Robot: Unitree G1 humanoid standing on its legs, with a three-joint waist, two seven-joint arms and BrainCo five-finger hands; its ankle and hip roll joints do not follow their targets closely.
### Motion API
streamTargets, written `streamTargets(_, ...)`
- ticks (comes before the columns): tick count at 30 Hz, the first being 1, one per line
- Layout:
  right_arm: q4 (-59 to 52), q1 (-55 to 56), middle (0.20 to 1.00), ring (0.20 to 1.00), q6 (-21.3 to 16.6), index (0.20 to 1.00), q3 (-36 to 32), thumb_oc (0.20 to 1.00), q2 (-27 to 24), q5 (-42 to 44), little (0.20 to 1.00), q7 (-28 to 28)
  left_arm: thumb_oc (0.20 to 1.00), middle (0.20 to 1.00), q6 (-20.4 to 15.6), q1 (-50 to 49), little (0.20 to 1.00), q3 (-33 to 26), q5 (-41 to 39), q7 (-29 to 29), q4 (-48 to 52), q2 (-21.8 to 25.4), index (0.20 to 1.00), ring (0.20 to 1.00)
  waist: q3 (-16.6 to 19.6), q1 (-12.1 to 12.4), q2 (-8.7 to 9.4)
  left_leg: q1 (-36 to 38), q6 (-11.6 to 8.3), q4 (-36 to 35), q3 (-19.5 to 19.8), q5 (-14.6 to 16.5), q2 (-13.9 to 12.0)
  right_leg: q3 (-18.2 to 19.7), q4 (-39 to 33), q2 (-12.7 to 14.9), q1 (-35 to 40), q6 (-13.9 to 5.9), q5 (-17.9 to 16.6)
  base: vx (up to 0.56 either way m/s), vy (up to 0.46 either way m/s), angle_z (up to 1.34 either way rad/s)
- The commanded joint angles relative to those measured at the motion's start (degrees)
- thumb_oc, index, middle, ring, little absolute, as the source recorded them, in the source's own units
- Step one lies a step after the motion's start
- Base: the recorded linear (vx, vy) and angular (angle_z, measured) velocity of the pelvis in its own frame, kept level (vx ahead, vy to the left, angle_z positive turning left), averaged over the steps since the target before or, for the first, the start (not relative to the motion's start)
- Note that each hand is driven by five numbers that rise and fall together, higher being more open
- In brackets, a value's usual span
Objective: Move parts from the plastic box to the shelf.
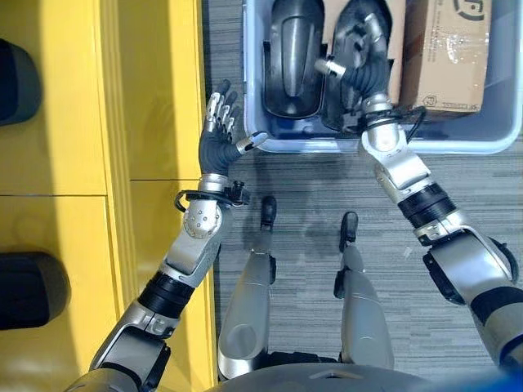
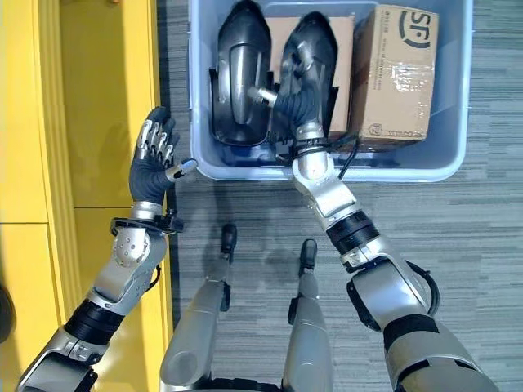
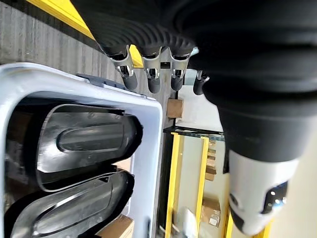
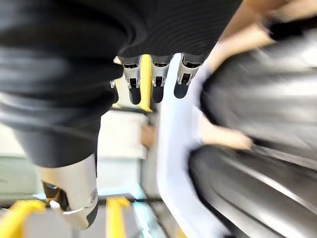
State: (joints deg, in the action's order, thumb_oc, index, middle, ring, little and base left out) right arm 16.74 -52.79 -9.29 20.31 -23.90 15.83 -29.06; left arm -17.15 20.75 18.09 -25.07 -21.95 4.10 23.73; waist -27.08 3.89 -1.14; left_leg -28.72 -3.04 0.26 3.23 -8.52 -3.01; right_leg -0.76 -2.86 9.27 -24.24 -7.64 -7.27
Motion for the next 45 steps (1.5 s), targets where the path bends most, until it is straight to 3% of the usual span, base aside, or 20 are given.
streamTargets(1, -3.8, 0.3, 1.0, 1.0, -3.1, 1.0, -2.2, 1.0, 0.7, -9.1, 1.0, -3.9, 1.0, 1.0, -2.7, -0.9, 1.0, -2.9, 5.0, -1.7, 4.5, 0.6, 1.0, 1.0, 1.3, 0.3, 1.95, -1.1, -1.18, 1.1, 3.2, 1.2, -1.7, 1.5, 5.1, 2.6, -1.4, 0.18, 3.1, 0.0, 0.003, -0.05)
streamTargets(10, -13.1, 9.1, 1.0, 1.0, -4.3, 1.0, -5.8, 1.0, 4.4, -11.0, 1.0, -5.3, 1.0, 1.0, -2.4, -3.1, 1.0, -3.7, 7.0, -2.8, 6.1, 0.9, 1.0, 1.0, 2.1, -1.2, 2.32, -1.2, -1.16, 0.9, 2.5, 1.3, -1.9, 1.7, 4.6, 2.5, -1.6, -0.03, 3.0, 0.0, 0.003, -0.06)
streamTargets(27, 1.3, 6.8, 1.0, 1.0, -3.1, 1.0, -8.9, 1.0, 6.3, -8.7, 1.0, -12.2, 1.0, 1.0, -3.2, -3.8, 1.0, -3.0, 6.6, -3.8, 6.6, 0.6, 1.0, 1.0, 1.4, -1.2, 1.46, -1.9, -0.99, 1.0, 2.5, 1.2, -1.5, 2.3, 4.5, 2.5, -2.3, 0.1, 2.6, 0.0, 0.0, 0.0)
streamTargets(45, 20.7, -2.1, 1.0, 1.0, -2.5, 1.0, -5.3, 1.0, 6.0, -2.0, 1.0, -10.7, 1.0, 1.0, -3.8, -3.4, 1.0, -1.3, 4.3, -2.8, 6.6, 0.7, 1.0, 1.0, 0.5, 0.4, 1.09, -2.2, -0.86, 0.7, 3.1, 1.0, -1.5, 2.1, 4.8, 2.2, -2.9, 0.37, 2.7, 0.0, 0.0, 0.0)
